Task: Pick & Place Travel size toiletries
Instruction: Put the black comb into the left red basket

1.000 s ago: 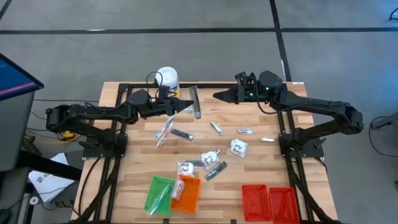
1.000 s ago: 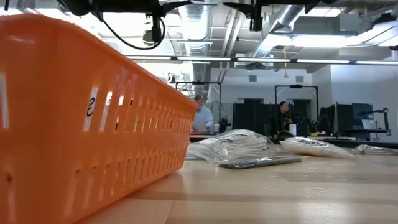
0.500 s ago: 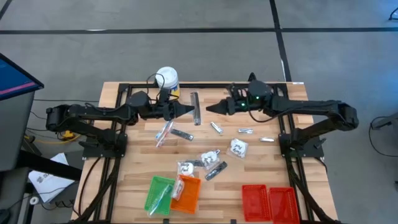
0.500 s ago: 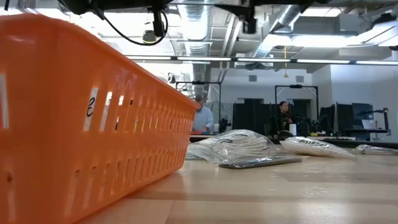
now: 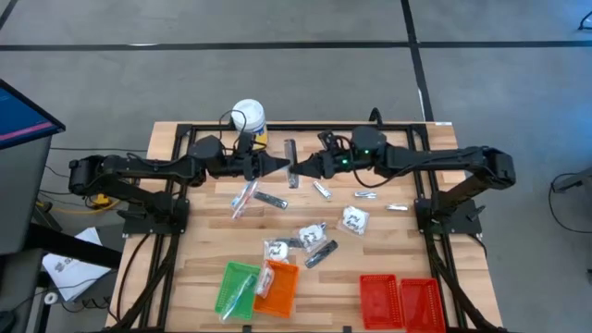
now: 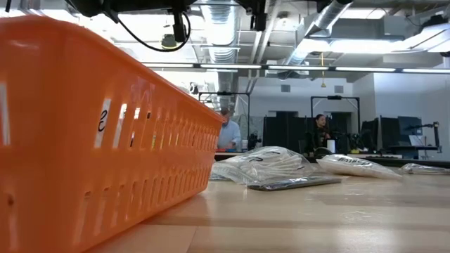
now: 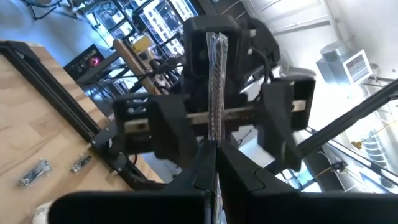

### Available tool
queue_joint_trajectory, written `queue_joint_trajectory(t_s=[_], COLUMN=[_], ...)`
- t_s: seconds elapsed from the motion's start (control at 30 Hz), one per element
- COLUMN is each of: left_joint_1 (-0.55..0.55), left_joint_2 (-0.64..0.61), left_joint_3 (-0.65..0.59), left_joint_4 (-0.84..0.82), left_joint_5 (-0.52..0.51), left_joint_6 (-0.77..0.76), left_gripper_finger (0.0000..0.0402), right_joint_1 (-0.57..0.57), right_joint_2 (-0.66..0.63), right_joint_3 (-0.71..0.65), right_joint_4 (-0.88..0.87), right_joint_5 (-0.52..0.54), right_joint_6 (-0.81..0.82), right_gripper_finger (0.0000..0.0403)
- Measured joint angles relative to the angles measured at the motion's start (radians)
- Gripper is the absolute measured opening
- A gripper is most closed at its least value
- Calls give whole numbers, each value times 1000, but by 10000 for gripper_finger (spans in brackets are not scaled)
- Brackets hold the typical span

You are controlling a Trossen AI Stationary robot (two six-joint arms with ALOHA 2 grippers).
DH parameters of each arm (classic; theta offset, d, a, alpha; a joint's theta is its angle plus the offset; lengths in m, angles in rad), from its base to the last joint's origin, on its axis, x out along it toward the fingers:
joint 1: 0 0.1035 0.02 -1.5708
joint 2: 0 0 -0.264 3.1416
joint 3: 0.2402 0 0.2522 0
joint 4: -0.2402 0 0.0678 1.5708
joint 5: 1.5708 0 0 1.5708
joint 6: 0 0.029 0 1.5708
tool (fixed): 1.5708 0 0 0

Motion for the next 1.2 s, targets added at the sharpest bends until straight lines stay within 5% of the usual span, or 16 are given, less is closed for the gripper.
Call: queue_joint_trajectory(t_s=[0.33, 0.83, 1.0, 1.2], left_joint_1=[0, 0, 0, 0], left_joint_2=[0, -1, -1, -55], left_joint_3=[0, 0, 0, 0], left_joint_4=[-3, 2, -11, -72], left_joint_5=[15, 20, 29, 59], left_joint_6=[0, 1, 3, 2], left_gripper_finger=[1, 3, 21, 90], right_joint_1=[-17, -7, -7, 12], right_joint_2=[-10, -9, -10, -62], right_joint_3=[-1, -2, -2, -3], right_joint_4=[-22, -54, -88, -180], right_joint_5=[-2, -7, -11, 0], right_joint_6=[15, -21, -25, -41], right_gripper_finger=[233, 16, 18, 9])
